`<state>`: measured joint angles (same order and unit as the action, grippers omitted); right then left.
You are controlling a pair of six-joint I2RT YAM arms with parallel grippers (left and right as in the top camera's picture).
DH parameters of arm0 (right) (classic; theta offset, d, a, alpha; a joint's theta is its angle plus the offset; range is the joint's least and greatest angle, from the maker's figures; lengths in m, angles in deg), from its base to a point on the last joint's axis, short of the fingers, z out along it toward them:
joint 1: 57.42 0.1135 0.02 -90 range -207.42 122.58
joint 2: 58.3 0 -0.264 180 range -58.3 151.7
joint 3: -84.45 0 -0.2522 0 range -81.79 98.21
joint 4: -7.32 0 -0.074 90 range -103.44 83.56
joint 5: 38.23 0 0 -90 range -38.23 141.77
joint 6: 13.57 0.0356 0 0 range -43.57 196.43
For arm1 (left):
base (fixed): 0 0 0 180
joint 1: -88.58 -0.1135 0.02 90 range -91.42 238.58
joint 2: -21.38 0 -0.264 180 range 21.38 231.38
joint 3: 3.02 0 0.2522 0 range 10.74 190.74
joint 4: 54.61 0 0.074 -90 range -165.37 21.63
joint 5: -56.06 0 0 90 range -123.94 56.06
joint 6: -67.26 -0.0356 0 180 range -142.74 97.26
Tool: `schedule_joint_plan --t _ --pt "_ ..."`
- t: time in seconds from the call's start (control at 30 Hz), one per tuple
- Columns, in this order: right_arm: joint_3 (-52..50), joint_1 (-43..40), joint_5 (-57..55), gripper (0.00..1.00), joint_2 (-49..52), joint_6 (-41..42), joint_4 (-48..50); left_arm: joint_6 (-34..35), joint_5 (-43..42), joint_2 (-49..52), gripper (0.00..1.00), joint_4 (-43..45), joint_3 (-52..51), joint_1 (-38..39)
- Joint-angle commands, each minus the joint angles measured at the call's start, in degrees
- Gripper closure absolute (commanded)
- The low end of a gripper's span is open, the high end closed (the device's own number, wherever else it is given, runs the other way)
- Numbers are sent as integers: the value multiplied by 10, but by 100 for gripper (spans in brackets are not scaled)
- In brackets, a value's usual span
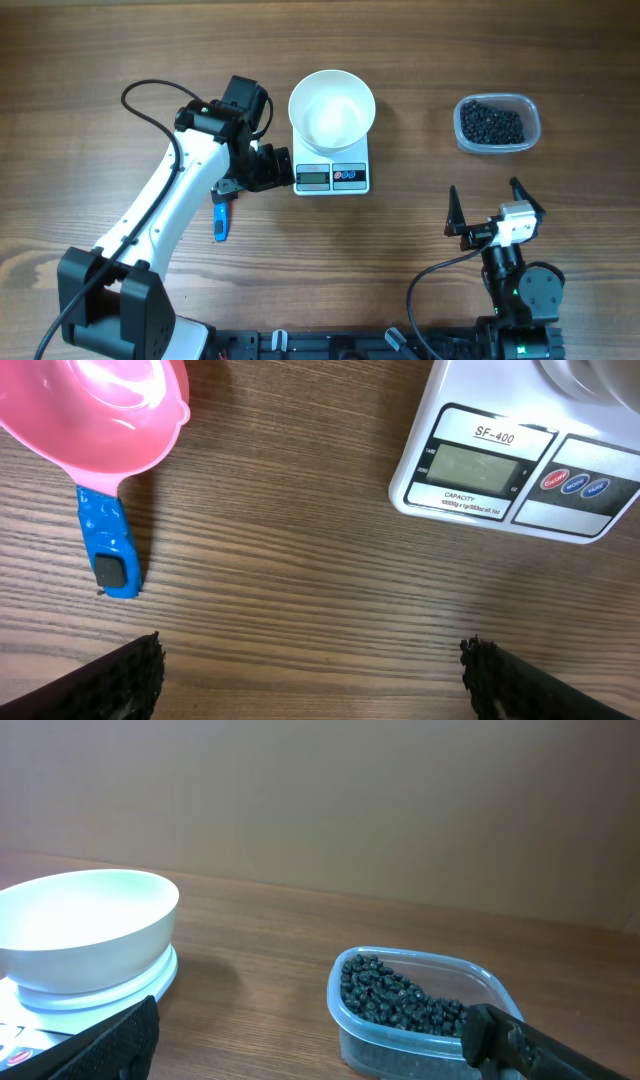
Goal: Scoop item into bowl and weigh 150g on scale
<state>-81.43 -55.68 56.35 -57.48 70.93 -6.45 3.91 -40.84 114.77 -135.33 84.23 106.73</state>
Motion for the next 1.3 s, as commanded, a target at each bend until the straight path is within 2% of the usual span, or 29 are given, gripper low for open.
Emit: schedule_joint_plan --t 0.0,0.87,1.27 --pt "-1 3 -7 0 -6 -5 1 -9 -1 4 0 2 -4 -4" --pt "-1 3 -7 0 -6 -5 1 -9 -1 4 0 3 -4 -3" --pt "-1 3 -7 0 -6 -5 1 -9 -1 43 0 6 -4 -4"
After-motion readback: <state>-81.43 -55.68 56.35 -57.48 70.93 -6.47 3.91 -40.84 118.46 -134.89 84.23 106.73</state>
